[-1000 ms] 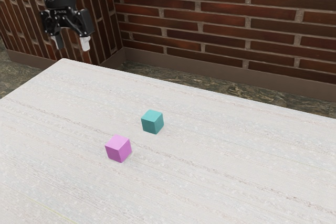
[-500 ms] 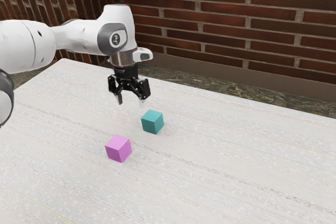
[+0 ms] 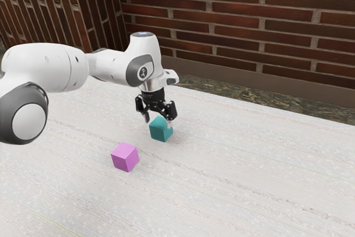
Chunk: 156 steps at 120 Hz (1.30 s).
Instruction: Pick up the blue block with one arm, and put the blue block on the pink block with one arm
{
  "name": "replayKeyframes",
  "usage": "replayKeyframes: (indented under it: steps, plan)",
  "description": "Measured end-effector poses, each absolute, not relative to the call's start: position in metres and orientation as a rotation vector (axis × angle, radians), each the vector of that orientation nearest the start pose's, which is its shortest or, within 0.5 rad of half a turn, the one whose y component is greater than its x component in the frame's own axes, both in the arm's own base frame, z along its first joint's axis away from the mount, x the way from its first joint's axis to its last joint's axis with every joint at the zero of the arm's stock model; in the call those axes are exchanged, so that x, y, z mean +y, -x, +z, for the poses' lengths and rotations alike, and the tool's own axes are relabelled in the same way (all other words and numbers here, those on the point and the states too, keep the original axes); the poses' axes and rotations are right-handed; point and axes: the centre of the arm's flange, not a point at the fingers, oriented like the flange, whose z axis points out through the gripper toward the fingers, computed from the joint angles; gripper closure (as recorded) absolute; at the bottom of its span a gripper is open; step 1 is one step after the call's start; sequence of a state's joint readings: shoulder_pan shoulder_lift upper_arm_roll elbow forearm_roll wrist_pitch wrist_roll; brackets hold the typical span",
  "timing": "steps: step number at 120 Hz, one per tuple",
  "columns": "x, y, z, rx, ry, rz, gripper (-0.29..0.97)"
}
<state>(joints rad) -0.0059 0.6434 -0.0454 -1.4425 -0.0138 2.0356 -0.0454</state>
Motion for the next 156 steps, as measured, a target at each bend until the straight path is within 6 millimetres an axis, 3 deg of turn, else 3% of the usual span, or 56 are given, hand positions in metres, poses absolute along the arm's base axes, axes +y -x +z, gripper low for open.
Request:
replayKeyframes:
  steps: [20,60,94,125,132,141,156]
  plan:
    - [-0.023,-0.712,0.307,0.008,3.154,0.081,0.00]
    - [-0.019,-0.732,0.271,0.061,3.146,0.098,0.01]
    - [-0.018,-0.745,0.257,0.071,3.156,0.081,0.27]
    - [-0.012,-0.745,0.258,0.052,3.157,0.104,0.33]
    - [-0.010,-0.744,0.269,0.047,3.154,0.096,0.33]
    - [-0.008,-0.735,0.308,0.042,3.148,0.061,0.34]
    - [-0.004,-0.679,0.339,0.030,3.137,0.100,0.34]
